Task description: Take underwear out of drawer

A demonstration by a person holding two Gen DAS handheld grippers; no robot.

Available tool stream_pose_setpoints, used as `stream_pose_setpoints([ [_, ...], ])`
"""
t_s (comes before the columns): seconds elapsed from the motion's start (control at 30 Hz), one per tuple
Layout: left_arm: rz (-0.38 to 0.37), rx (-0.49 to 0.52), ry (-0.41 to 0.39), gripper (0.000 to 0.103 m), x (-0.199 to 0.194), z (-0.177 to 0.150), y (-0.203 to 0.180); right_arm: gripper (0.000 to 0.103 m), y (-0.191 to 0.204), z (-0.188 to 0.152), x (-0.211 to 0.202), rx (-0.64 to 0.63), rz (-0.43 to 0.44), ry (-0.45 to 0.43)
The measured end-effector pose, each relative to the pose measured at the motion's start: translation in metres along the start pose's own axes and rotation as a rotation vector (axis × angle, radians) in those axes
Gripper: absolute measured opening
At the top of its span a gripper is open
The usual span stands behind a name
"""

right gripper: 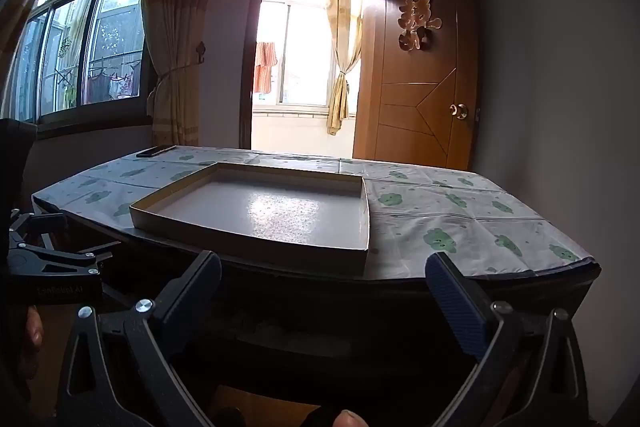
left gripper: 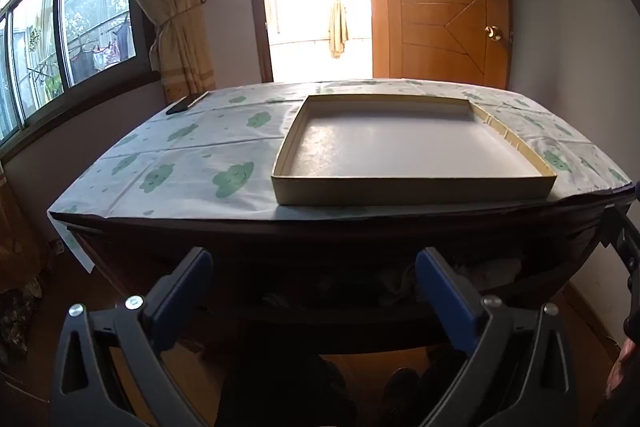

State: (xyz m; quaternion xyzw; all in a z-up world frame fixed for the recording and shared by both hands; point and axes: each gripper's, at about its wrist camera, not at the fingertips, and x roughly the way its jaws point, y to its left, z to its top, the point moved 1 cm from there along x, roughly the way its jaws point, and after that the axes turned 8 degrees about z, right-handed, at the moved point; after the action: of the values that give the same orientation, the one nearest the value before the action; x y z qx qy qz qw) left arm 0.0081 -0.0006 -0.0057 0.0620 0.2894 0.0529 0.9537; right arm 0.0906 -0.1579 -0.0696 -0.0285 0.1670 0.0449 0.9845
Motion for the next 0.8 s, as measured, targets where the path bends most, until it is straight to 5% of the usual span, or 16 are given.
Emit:
stream_pose_setpoints([
  [0.8,-0.040,-0.035,0.001,0.103,0.000,-0.004,0.002,0.103,0.008,-0.007,0.003,0.000,0.026,0.031],
])
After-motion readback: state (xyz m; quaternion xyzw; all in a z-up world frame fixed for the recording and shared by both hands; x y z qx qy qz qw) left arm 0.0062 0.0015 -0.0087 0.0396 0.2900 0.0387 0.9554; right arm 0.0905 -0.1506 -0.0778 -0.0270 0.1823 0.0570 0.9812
